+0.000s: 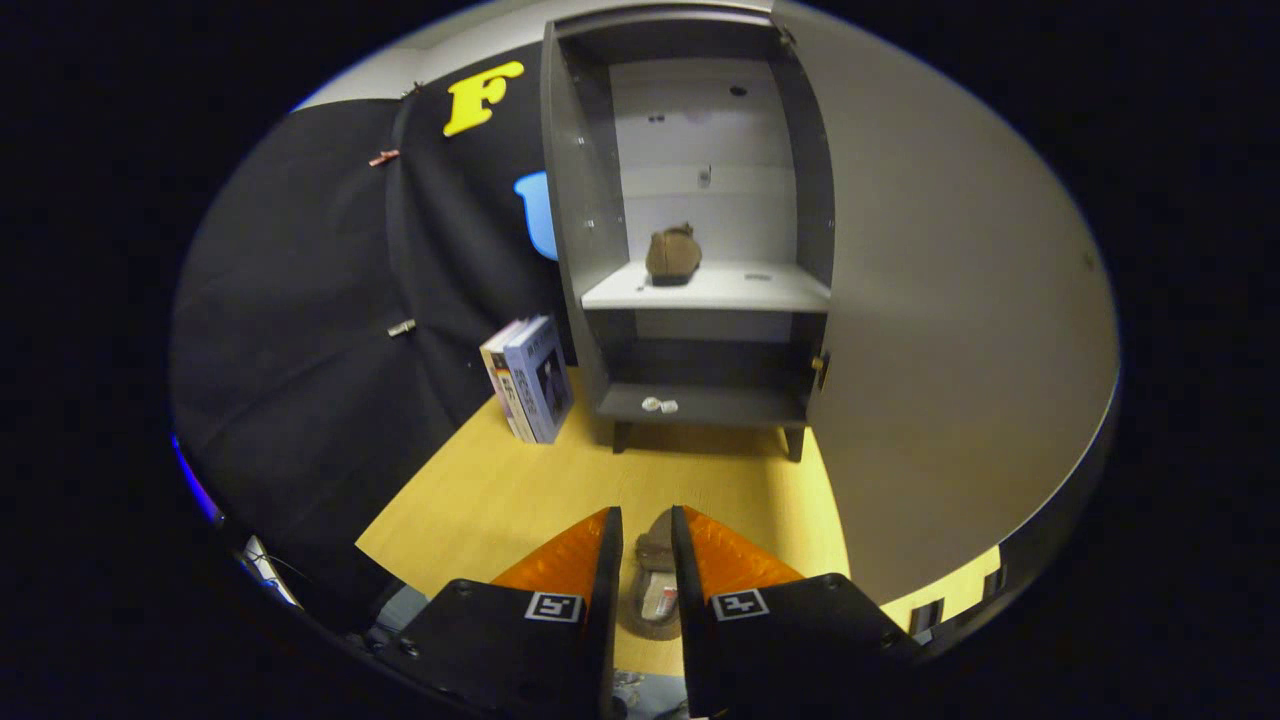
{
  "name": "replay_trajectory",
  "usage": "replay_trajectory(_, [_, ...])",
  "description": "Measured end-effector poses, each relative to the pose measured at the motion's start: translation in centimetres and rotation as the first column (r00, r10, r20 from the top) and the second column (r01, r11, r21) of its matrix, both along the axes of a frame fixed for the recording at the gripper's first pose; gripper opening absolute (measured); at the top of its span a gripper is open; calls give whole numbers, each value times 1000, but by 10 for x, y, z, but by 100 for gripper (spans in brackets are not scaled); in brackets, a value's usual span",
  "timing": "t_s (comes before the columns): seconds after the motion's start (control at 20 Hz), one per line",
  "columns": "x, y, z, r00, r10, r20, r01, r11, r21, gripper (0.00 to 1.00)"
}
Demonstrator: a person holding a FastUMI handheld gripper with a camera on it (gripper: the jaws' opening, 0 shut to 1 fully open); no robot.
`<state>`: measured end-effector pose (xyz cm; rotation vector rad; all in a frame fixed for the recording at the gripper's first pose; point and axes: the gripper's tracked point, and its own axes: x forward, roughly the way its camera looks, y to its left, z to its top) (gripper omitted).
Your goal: Open the shoe cabinet door, grab the shoes and put them into the shoe cabinet, then close the shoe cabinet door.
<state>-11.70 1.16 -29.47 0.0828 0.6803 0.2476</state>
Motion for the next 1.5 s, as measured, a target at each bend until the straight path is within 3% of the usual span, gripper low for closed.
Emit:
replay_trajectory(0.35, [-3, 23, -142, 956, -47, -290, 25, 997, -78, 32])
replay_trajectory(0.7, [-5, 29, -214, 920, -74, -385, 40, 995, -96, 30])
replay_trajectory(1.5, [54, 31, -253, 966, -41, -256, 15, 995, -103, 31])
